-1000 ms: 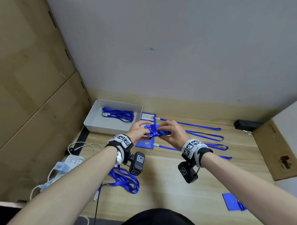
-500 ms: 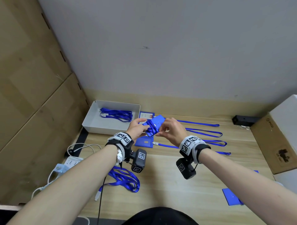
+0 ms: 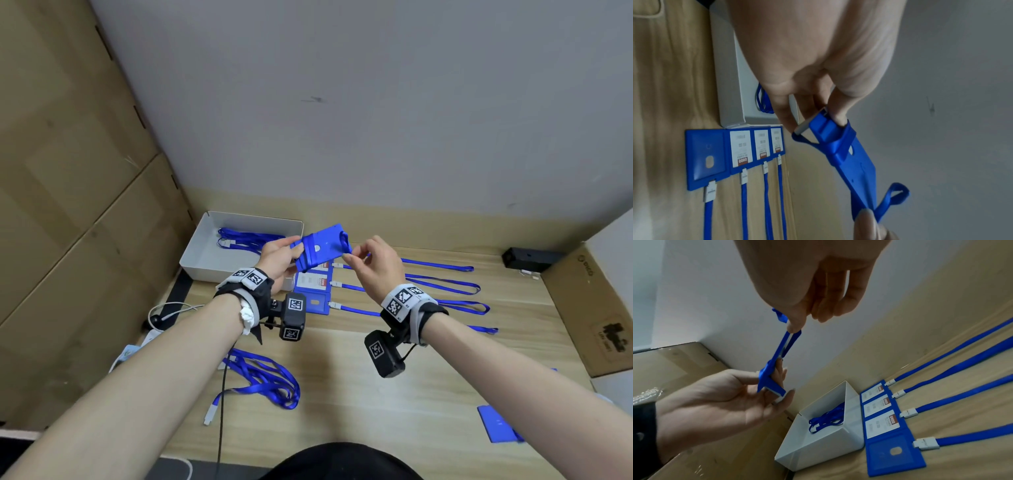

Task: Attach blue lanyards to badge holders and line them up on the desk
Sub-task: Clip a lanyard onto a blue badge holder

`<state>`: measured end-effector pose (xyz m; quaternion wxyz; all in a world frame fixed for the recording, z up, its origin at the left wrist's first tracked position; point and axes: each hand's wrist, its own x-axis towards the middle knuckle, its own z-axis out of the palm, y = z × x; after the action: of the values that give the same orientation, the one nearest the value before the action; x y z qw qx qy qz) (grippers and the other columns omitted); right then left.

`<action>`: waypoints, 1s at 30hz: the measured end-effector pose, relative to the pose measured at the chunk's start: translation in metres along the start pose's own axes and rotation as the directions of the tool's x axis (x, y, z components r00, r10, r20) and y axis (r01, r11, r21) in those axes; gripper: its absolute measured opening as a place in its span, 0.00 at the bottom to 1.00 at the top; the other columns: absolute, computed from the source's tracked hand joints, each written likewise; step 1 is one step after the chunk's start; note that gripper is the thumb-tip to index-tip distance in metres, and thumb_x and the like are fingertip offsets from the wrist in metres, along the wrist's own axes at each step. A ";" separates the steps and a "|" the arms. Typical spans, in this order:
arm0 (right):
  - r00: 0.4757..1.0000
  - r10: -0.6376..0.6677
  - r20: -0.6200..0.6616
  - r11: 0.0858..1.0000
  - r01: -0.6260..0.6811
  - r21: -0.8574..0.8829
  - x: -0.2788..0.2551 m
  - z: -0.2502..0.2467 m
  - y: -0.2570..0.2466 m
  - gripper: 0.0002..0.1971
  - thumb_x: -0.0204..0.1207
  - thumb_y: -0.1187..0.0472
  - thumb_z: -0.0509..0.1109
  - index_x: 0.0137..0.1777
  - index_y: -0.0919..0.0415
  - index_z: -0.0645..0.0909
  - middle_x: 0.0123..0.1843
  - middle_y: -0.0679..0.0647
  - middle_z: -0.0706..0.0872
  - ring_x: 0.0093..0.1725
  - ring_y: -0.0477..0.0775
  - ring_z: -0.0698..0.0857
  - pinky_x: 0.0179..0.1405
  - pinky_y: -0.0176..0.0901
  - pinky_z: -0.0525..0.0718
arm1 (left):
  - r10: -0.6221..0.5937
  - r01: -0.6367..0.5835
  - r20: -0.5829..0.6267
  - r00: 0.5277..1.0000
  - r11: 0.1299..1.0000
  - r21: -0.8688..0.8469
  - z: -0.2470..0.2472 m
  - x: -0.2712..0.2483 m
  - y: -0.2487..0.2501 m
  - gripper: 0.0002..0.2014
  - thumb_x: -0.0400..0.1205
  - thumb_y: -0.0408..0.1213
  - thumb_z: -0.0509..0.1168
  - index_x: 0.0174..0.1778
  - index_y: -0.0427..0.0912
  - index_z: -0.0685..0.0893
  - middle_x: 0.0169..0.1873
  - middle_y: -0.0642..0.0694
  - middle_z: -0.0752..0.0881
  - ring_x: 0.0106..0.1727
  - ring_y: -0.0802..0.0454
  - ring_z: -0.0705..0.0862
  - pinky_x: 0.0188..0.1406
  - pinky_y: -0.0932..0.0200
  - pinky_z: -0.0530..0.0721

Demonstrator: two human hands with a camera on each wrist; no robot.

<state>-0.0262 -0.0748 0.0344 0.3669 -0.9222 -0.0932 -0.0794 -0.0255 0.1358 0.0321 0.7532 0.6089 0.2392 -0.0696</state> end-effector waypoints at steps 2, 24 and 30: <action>0.998 -0.005 0.068 1.000 0.003 0.028 0.000 0.001 0.004 0.12 0.76 0.48 0.73 0.36 0.48 0.76 0.40 0.44 0.80 0.36 0.45 0.79 0.38 0.48 0.80 | 0.007 -0.008 0.020 1.000 1.000 0.029 -0.004 -0.002 -0.002 0.13 0.85 0.30 0.65 0.66 0.39 0.81 0.46 0.44 0.88 0.43 0.51 0.86 0.49 0.52 0.84; 0.803 0.427 0.416 0.424 -0.584 0.692 -0.050 0.019 0.059 0.12 0.85 0.70 0.63 0.41 0.59 0.71 0.36 0.58 0.80 0.38 0.57 0.86 0.45 0.49 0.90 | -0.122 0.176 -0.151 0.981 0.887 0.426 -0.030 -0.005 -0.131 0.07 0.80 0.28 0.69 0.53 0.36 0.85 0.45 0.38 0.87 0.45 0.43 0.85 0.50 0.45 0.87; 0.653 0.473 0.591 0.236 -0.740 0.630 -0.100 0.055 0.086 0.13 0.86 0.70 0.58 0.40 0.56 0.66 0.28 0.55 0.72 0.21 0.51 0.70 0.26 0.40 0.75 | -0.245 0.298 -0.248 0.937 0.933 0.201 -0.034 -0.012 -0.193 0.07 0.80 0.27 0.69 0.53 0.36 0.86 0.45 0.38 0.88 0.38 0.44 0.86 0.33 0.53 0.88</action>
<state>-0.0990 -0.1097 -0.0831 0.7426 -0.5856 0.2002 0.2561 -0.1216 0.1177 -0.1377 0.6276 0.6586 0.3929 -0.1339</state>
